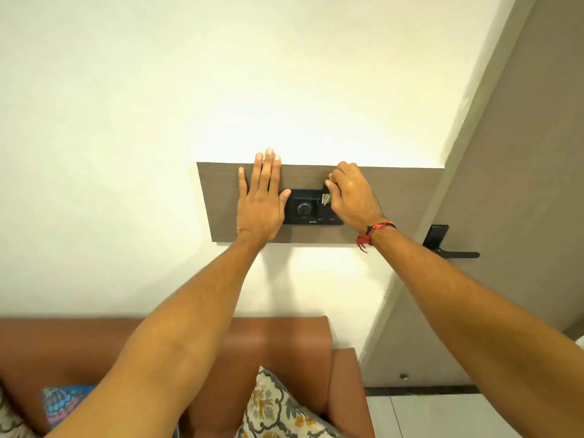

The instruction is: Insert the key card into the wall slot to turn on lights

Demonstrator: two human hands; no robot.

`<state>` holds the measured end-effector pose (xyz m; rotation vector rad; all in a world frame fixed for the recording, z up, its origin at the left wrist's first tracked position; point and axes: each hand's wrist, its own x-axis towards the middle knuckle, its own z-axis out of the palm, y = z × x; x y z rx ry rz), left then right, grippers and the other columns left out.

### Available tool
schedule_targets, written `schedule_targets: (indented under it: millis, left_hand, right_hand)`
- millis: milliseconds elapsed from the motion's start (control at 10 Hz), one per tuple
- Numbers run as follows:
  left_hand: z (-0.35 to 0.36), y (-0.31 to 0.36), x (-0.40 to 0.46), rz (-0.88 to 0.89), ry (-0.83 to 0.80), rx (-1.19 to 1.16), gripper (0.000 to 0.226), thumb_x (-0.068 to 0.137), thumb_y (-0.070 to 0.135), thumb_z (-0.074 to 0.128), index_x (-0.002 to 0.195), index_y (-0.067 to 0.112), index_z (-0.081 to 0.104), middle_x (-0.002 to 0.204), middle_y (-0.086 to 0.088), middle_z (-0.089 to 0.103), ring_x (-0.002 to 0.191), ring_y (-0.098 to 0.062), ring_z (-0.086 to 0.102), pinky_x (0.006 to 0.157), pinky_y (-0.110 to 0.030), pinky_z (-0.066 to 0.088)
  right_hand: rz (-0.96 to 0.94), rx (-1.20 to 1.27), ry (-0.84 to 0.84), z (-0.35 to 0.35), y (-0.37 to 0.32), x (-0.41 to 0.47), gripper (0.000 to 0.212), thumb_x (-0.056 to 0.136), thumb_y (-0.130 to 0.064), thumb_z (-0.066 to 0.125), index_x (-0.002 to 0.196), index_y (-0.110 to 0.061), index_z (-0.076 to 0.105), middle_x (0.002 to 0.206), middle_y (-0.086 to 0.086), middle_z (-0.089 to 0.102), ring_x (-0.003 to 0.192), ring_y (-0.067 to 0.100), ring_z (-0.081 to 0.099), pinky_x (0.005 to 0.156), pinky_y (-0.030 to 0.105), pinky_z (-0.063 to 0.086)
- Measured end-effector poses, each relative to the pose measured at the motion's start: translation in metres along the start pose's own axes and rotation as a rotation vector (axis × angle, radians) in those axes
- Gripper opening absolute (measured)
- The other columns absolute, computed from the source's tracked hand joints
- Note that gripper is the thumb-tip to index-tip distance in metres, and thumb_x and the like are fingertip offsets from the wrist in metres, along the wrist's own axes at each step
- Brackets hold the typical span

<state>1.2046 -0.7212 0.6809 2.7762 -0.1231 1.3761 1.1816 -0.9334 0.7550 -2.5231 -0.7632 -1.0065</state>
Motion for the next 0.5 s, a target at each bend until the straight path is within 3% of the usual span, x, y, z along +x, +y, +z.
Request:
schedule_targets:
  millis: [200,400,500]
  left_hand:
    - [-0.017,0.002,-0.002,0.006,-0.07,0.007,0.071,0.11,0.046,0.031,0.166,0.012,0.003,0.176,-0.006,0.003,0.163,-0.025,0.005,0.13,-0.057,0.019]
    - [-0.053,0.002,0.0,0.037,-0.207,0.012,0.07,0.11,0.049,0.024,0.166,0.012,0.004,0.176,-0.005,0.002,0.164,-0.021,0.001,0.132,-0.054,0.014]
    - [-0.072,0.002,0.014,0.048,-0.192,0.0,0.069,0.11,0.05,0.019,0.166,0.012,0.006,0.176,-0.006,0.004,0.163,-0.02,0.002,0.133,-0.052,0.011]
  right_hand:
    - [-0.002,-0.057,-0.085,-0.012,-0.008,0.0,0.015,0.092,0.0,0.047,0.083,0.004,0.059,0.09,0.02,0.059,0.088,0.037,0.052,0.081,0.047,0.049]
    - [0.049,-0.11,-0.2,-0.029,-0.014,-0.005,0.024,0.099,-0.026,0.043,0.106,-0.006,0.055,0.107,0.012,0.054,0.093,0.028,0.052,0.081,0.041,0.05]
    - [0.075,-0.158,-0.177,-0.039,-0.016,0.001,0.031,0.098,-0.034,0.042,0.116,-0.011,0.051,0.113,0.011,0.053,0.096,0.029,0.055,0.08,0.042,0.052]
